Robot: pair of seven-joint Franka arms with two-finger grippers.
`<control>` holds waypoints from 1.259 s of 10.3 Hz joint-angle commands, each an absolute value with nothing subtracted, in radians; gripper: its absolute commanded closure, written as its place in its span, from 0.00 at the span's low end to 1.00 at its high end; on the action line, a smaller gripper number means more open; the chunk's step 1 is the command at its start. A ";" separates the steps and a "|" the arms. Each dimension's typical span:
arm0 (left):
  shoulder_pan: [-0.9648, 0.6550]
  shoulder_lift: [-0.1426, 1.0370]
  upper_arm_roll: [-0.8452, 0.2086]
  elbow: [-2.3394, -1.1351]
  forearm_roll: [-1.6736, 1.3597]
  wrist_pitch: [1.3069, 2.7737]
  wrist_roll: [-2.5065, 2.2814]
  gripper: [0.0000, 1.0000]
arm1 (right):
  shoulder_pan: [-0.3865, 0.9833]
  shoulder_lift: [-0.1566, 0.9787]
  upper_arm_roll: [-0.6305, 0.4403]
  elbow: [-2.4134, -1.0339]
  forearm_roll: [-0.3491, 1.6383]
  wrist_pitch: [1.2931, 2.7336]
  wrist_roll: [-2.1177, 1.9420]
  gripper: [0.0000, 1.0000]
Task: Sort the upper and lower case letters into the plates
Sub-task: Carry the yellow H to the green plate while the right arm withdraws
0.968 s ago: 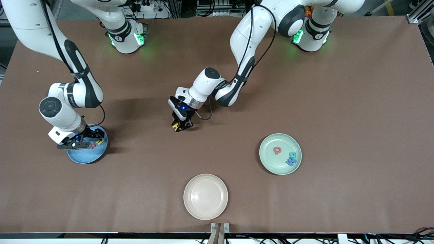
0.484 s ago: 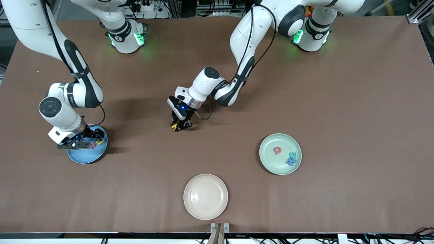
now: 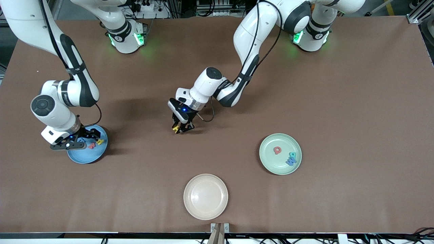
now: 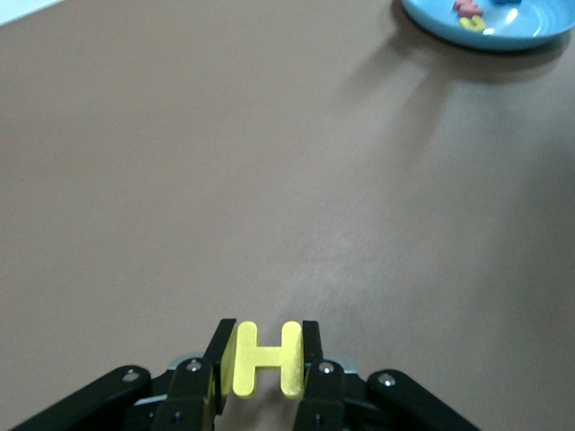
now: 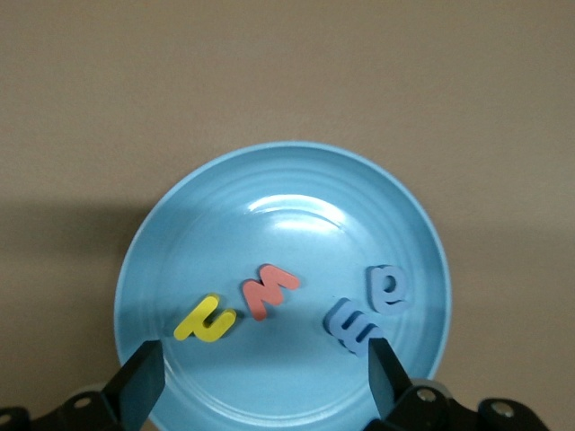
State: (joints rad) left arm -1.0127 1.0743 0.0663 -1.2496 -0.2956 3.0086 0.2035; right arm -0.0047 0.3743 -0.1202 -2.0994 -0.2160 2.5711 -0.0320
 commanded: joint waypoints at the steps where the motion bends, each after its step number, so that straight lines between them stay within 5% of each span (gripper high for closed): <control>1: -0.961 0.860 0.046 -1.432 -0.275 2.801 0.353 0.97 | -0.005 0.290 -0.109 -2.080 -0.229 2.470 -0.015 0.00; 5: -0.809 0.643 0.044 -1.569 -0.276 2.426 0.677 0.97 | 0.014 0.217 -0.086 -1.907 -0.215 2.117 -0.014 0.00; 9: -0.603 0.607 0.046 -1.608 -0.287 2.211 1.018 0.97 | 0.018 0.108 -0.084 -1.922 -0.152 2.065 -0.037 0.00; 13: -0.540 0.601 0.061 -1.721 -0.275 2.195 1.221 0.97 | 0.006 0.002 -0.089 -2.077 -0.150 2.154 -0.067 0.00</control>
